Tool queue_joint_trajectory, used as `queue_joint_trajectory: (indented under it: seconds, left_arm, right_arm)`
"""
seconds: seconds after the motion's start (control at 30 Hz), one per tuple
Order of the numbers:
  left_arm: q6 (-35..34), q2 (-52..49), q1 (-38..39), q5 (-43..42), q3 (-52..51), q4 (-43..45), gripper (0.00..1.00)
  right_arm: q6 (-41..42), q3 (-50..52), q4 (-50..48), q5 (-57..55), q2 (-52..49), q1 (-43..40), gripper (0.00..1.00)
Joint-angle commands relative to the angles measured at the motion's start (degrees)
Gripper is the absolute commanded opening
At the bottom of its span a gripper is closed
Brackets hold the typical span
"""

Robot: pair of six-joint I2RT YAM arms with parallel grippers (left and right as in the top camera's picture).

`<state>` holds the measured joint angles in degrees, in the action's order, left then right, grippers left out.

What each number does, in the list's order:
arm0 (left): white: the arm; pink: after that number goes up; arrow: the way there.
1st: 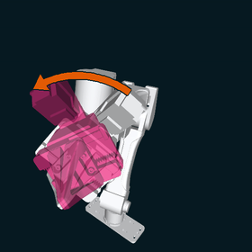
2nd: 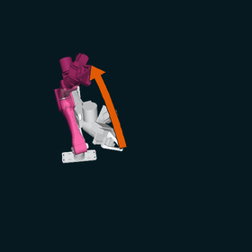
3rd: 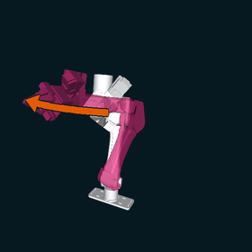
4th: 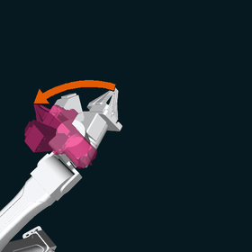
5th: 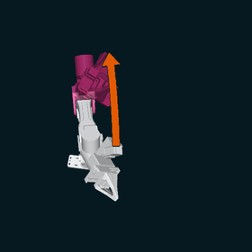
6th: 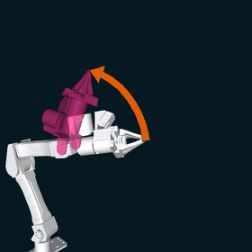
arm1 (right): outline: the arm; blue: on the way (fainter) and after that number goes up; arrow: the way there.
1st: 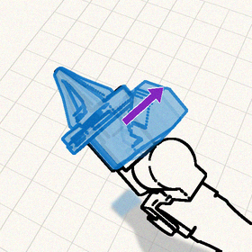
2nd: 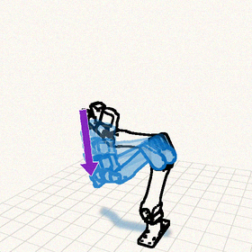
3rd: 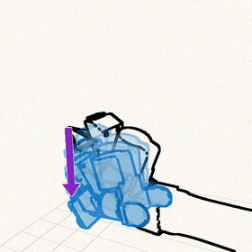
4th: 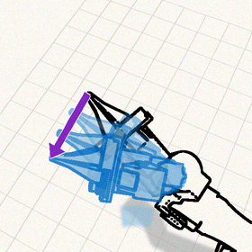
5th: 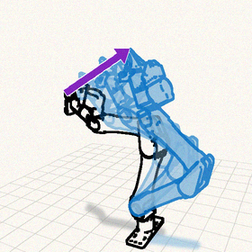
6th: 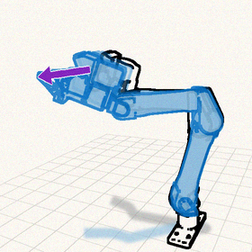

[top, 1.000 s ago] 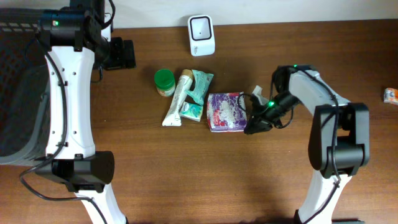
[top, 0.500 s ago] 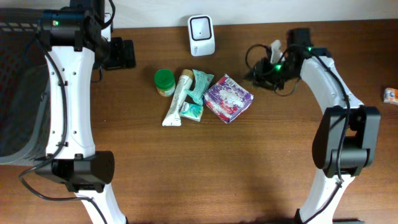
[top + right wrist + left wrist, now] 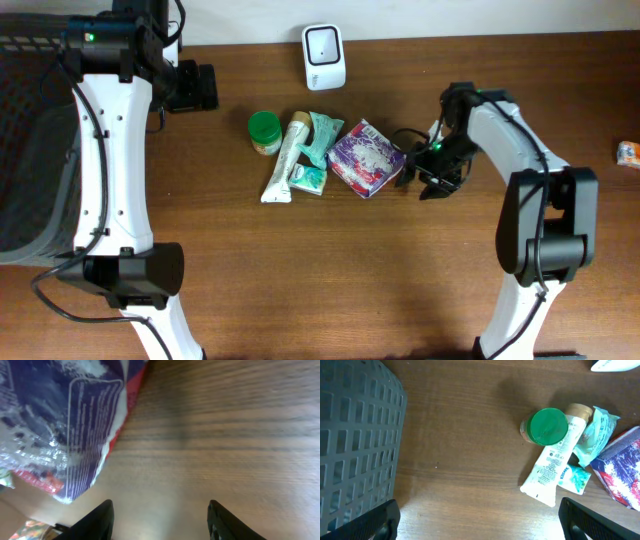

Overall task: Scan the item barcode
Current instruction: 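Grasp the flipped purple pack again with the right gripper, then lift the purple pack up to the scanner face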

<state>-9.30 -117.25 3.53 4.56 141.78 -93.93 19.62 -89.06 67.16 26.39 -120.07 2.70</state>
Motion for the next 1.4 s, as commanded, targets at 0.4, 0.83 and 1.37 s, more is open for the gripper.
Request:
queue_joint_trajectory:
  seconds: [0.4,0.83,1.37]
  left_arm:
    - [-0.5,-0.2,0.0,0.2,-0.3,0.0,0.99]
    - [-0.5,-0.2,0.0,0.2,-0.3,0.0,0.99]
    - [-0.5,-0.2,0.0,0.2,-0.3,0.0,0.99]
  right_arm:
    - [10.2,0.7,-30.6,1.4,0.7,3.0,0.59]
    - [3.7,-3.1,-15.4,1.2,0.6,-0.5,0.77]
    - [5.2,12.7,-42.9,20.9,1.9,1.5,0.04]
